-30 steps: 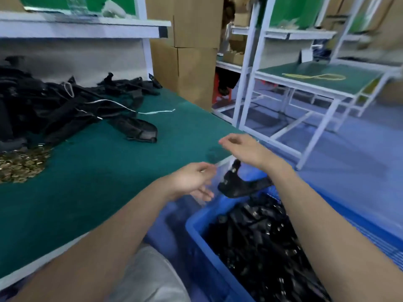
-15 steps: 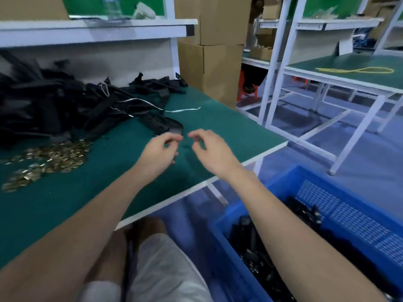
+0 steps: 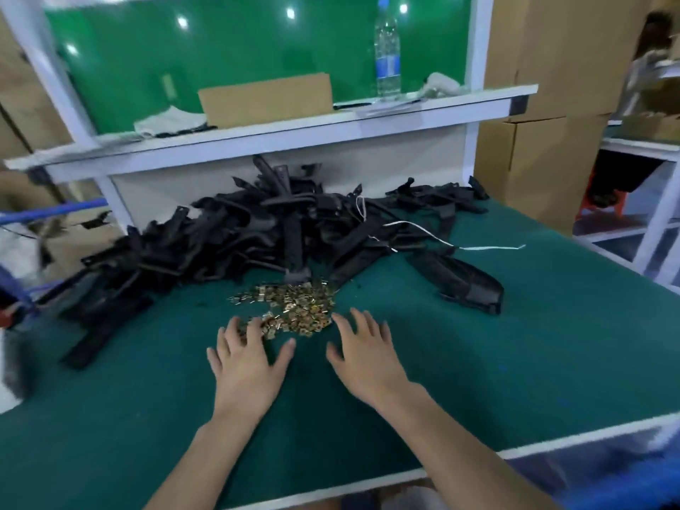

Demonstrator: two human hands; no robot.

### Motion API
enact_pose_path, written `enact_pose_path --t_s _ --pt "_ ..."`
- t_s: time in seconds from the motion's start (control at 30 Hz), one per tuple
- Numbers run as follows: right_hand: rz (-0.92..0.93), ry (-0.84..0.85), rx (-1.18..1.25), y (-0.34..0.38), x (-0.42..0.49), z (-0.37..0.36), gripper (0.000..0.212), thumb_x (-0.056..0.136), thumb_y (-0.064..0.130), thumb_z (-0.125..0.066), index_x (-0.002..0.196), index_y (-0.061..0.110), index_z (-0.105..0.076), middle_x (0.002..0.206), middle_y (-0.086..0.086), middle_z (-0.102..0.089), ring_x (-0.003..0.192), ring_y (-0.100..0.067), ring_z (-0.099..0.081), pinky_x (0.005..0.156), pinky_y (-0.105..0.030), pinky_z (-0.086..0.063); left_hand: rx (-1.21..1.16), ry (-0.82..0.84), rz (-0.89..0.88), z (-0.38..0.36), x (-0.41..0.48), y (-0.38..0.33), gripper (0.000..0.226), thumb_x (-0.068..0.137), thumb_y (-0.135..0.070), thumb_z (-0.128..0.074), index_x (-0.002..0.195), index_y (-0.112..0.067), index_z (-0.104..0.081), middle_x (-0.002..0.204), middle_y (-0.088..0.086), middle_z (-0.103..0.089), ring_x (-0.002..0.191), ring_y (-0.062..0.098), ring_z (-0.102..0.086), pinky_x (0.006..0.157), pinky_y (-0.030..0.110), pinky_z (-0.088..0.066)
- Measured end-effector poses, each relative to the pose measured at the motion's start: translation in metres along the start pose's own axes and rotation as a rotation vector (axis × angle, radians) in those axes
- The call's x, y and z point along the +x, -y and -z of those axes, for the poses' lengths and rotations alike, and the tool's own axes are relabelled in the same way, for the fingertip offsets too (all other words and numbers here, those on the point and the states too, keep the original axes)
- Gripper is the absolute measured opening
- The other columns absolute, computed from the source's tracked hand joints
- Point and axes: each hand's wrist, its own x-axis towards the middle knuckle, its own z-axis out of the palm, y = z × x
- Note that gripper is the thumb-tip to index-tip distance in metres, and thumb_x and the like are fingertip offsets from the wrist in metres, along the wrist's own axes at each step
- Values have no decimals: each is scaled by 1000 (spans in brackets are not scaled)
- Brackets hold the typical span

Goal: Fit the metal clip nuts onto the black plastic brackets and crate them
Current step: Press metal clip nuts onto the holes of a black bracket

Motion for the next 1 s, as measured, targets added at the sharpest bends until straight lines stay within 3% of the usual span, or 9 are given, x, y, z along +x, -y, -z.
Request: enact_pose_path --t_s 0.13,0.33,0.5,0.6,0.7,0.87,1.0 --pt "114 -116 -29 10 31 -9 54 106 44 -33 156 24 -25 164 -7 -23 152 -28 -17 124 -48 -12 -78 -19 159 -7 17 -3 73 99 -63 -31 156 -17 -27 163 22 -14 151 43 -6 122 56 -8" --pt "106 -55 -37 17 74 -18 59 105 51 -26 158 23 -21 165 -7 -18 153 -27 -11 124 -50 -11 -212 -35 106 -10 55 4 71 100 -60 -30 155 -16 -29 163 18 -21 153 33 -10 124 50 -13" --pt "116 34 -69 20 105 -24 67 103 57 -24 160 24 -13 168 -7 -7 154 -27 -1 124 -51 -5 -194 -10 -23 -17 64 7 65 99 -62 -31 150 -22 -39 156 0 -40 146 21 -30 122 48 -21" --pt "146 80 -119 22 114 -28 66 103 57 -22 160 26 -12 168 -6 -6 154 -27 -1 124 -53 -3 -213 6 -100 -17 59 8 58 98 -64 -32 145 -32 -41 148 -12 -45 133 14 -36 108 41 -39" --pt "192 68 -104 19 118 -33 62 103 54 -25 158 28 -17 166 -3 -12 154 -26 -5 123 -52 -3 -263 52 -143 -19 63 12 52 95 -69 -29 141 -45 -37 144 -24 -42 130 9 -37 98 37 -43" --pt "264 -46 12 16 119 -33 55 100 55 -32 147 28 -44 152 4 -38 143 -20 -30 121 -42 -19 -562 59 -87 -19 82 15 45 93 -67 -36 132 -48 -47 133 -32 -47 122 -4 -49 100 32 -45" --pt "159 -163 337 14 119 -27 37 102 47 -40 135 35 -53 135 17 -47 125 -7 -42 106 -28 -37 -574 65 -92 -20 83 15 40 95 -64 -37 131 -48 -47 131 -32 -49 120 -7 -48 98 29 -44"
